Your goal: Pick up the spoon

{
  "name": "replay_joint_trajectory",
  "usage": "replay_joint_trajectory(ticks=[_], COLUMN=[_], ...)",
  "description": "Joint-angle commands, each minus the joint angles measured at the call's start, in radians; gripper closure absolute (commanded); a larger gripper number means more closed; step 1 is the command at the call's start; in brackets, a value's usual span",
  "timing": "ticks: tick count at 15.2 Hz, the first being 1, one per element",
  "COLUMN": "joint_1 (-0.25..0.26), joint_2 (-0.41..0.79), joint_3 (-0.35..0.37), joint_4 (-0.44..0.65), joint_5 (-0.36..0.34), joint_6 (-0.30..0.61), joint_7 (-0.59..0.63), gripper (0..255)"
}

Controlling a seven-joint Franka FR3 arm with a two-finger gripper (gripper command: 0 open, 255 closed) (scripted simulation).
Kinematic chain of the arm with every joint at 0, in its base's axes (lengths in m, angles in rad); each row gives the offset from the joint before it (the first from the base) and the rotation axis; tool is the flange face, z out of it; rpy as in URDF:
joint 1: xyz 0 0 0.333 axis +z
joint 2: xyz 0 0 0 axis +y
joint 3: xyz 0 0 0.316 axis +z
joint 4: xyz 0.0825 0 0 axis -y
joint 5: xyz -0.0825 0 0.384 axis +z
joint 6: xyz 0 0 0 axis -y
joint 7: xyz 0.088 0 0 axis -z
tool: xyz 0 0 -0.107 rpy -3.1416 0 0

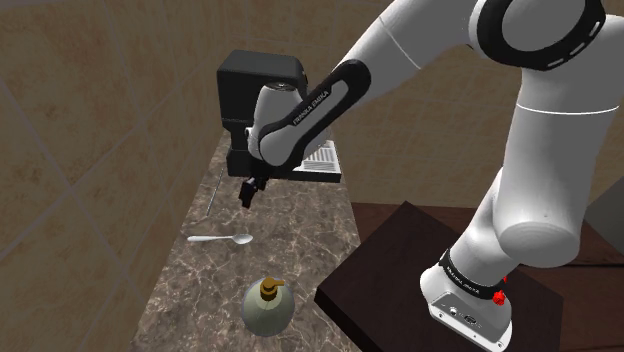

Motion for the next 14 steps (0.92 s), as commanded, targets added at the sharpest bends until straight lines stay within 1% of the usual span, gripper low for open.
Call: replay_joint_trajectory(ticks=[1,6,11,14], joint_1=[0.011,0.048,0.091,0.095], joint_2=[0.086,0.265,0.444,0.477], joint_3=[0.006,0.018,0.026,0.025], joint_4=[0.061,0.211,0.389,0.408], joint_5=[-0.008,-0.033,-0.061,-0.063], joint_6=[0.032,0.078,0.094,0.108], joint_7=[-0.011,-0.028,-0.046,-0.049], gripper=[0,0,0,0])
